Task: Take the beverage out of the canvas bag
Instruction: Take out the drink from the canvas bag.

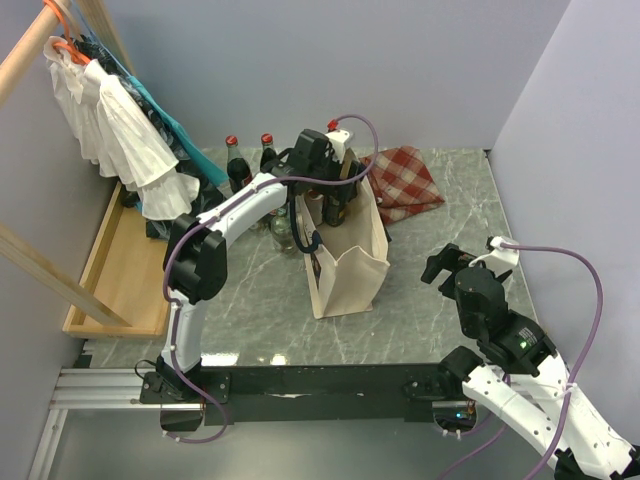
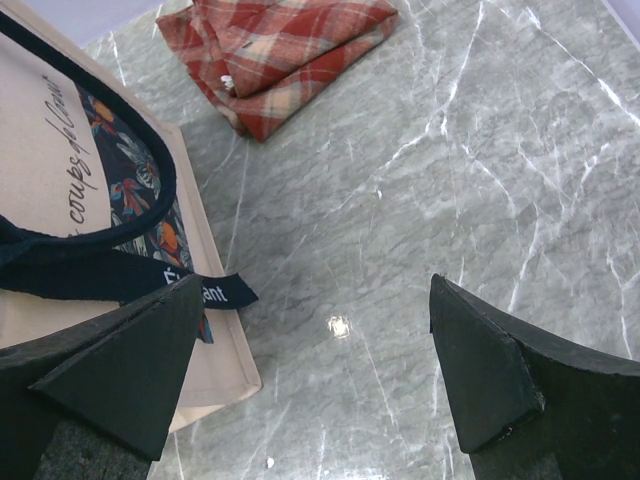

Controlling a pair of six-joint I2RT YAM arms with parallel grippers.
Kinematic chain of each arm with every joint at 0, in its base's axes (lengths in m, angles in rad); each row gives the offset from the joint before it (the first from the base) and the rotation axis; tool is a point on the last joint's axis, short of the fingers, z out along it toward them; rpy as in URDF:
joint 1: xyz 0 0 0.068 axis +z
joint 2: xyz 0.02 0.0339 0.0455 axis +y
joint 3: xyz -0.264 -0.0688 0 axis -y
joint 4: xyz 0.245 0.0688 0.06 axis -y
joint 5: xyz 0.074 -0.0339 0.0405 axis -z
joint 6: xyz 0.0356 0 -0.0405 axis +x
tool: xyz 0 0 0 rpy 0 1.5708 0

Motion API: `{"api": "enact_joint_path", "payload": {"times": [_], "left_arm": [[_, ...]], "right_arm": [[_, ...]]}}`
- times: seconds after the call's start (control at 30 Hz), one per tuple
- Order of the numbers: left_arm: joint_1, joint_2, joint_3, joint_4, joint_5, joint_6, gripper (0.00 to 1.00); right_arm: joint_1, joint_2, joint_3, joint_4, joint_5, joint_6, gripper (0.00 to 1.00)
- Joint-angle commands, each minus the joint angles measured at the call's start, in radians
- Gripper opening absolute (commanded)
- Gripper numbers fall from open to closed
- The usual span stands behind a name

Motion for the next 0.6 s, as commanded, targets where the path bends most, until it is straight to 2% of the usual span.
{"api": "enact_joint_path", "payload": {"times": [0.0,0.57], "left_arm": [[-0.006,0.024,-0.006,0.015,-0.005,-0.008,0.97],[-0.031,0.001,-0.033,-0.015,-0.053,-0.013,0.95]], "right_arm": [[0.006,0.006,0.004,0.015,0.024,0.004,1.00],[0.006,0.014,0.004,0.013,0.024,0.004,1.00]]}}
